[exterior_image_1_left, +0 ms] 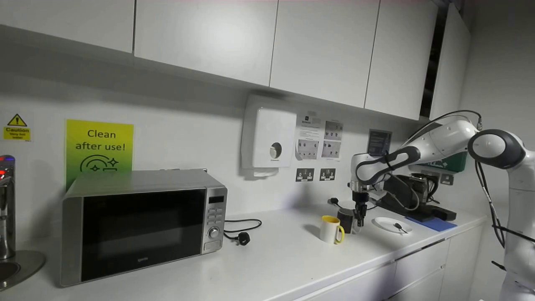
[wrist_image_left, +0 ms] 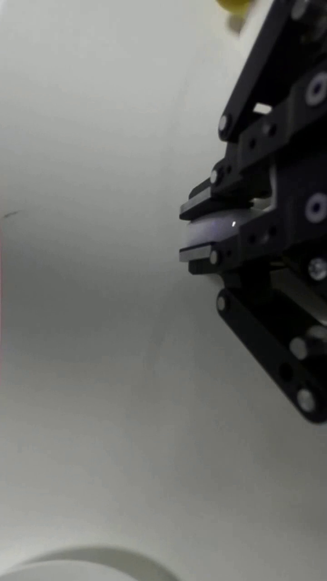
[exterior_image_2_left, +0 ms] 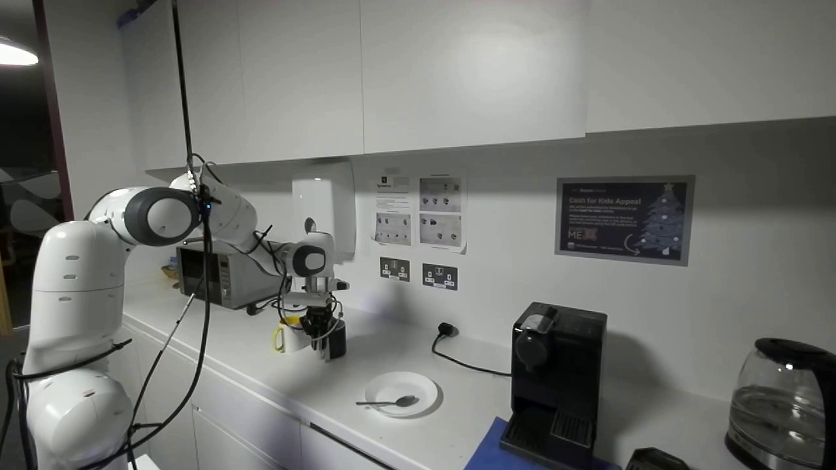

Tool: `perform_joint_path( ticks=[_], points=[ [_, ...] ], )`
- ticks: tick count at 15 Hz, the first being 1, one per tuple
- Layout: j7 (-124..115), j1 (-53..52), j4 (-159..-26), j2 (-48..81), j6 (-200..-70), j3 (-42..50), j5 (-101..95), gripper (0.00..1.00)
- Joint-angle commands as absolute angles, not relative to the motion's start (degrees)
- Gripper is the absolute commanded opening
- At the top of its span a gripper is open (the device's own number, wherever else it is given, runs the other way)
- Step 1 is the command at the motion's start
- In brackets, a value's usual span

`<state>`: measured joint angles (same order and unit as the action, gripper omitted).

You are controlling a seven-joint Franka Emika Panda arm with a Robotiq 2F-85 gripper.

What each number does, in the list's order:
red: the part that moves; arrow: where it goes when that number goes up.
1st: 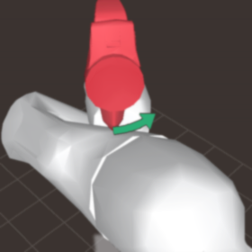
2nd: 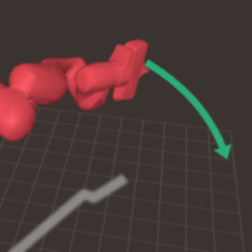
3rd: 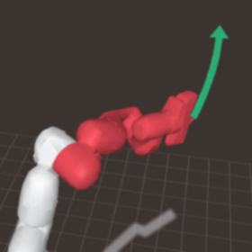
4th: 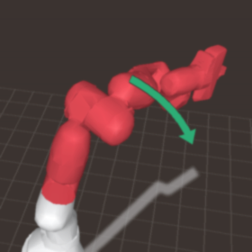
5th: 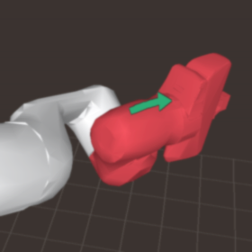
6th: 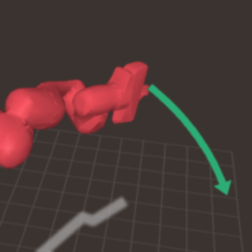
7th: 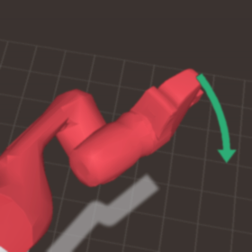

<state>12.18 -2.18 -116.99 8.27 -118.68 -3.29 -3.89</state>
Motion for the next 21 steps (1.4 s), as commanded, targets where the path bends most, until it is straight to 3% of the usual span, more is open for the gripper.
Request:
perform_joint_path(
  ticks=[1,17,18,19,21],
  points=[
    [12.9,-2.8,-117.2,7.5,-116.6,-4.5,-0.6,0.05],
    [11.4,-3.3,-119.2,5.6,-115.3,-4.7,-0.2,0.05],
    [11.2,-3.4,-119.3,5.4,-114.9,-4.6,-0.5,0.2],
    [11.1,-3.4,-119.3,5.2,-114.6,-4.6,-0.8,0.46],
    [10.7,-3.5,-119.7,4.8,-114.1,-4.7,-1.0,0.5]
  ],
)
